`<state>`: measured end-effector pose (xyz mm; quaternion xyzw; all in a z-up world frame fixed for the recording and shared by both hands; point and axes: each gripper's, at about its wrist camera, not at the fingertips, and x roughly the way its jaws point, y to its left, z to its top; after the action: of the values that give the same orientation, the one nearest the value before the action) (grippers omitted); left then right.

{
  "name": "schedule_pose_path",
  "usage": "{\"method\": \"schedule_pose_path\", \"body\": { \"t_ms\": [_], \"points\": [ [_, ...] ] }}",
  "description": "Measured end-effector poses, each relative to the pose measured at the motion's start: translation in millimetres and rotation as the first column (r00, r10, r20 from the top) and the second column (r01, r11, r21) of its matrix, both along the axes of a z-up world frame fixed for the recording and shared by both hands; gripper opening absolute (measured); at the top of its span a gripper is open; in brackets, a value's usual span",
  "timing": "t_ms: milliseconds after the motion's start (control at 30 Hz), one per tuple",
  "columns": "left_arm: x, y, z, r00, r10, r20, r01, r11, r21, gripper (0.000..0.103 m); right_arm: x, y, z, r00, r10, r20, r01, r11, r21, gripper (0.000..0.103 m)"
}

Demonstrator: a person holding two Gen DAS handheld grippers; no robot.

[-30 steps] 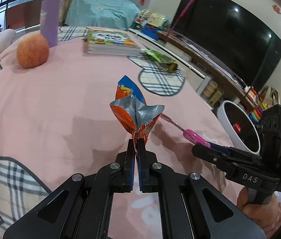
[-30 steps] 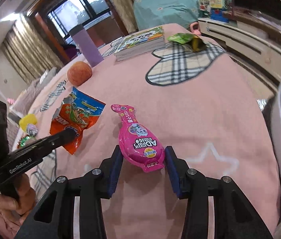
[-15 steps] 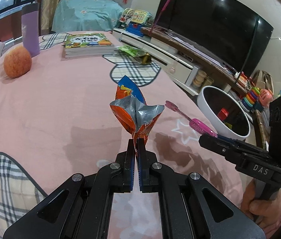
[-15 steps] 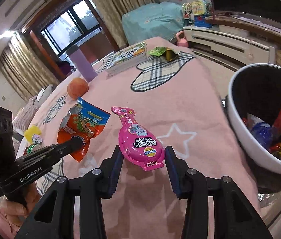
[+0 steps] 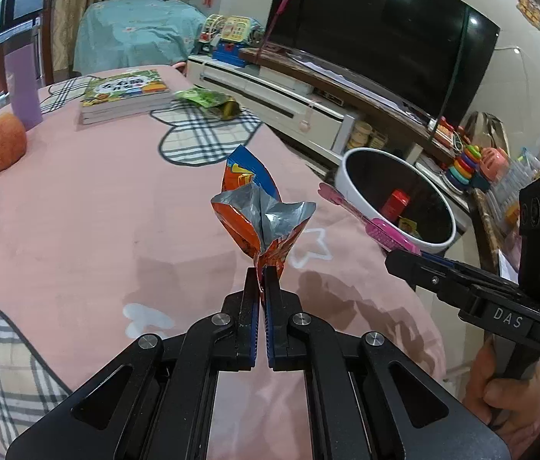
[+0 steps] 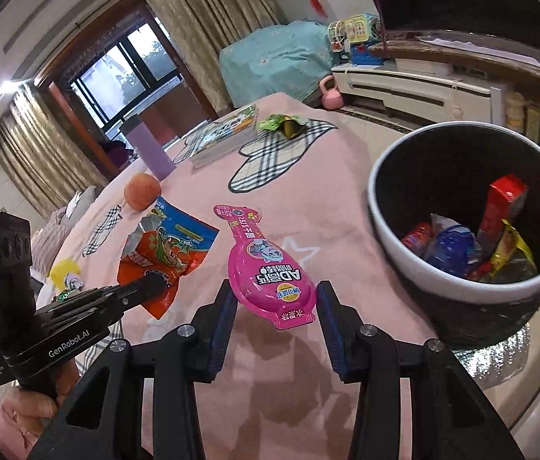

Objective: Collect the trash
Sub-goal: 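Lift the orange wrapper and pink lollipop and carry both over the bin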

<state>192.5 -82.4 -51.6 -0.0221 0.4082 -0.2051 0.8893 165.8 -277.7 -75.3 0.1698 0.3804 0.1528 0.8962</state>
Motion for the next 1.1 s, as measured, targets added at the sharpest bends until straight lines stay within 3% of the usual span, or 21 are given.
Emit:
{"method": "schedule_pose_path", "body": {
  "t_ms": [1100],
  "points": [
    [2, -95, 25, 0.981, -0.186, 0.048, 0.185, 0.982, 0.02, 0.002, -26, -86, 10, 0.985, -0.164, 0.042, 0.165, 0.986, 0.002, 0.043]
  ]
}}
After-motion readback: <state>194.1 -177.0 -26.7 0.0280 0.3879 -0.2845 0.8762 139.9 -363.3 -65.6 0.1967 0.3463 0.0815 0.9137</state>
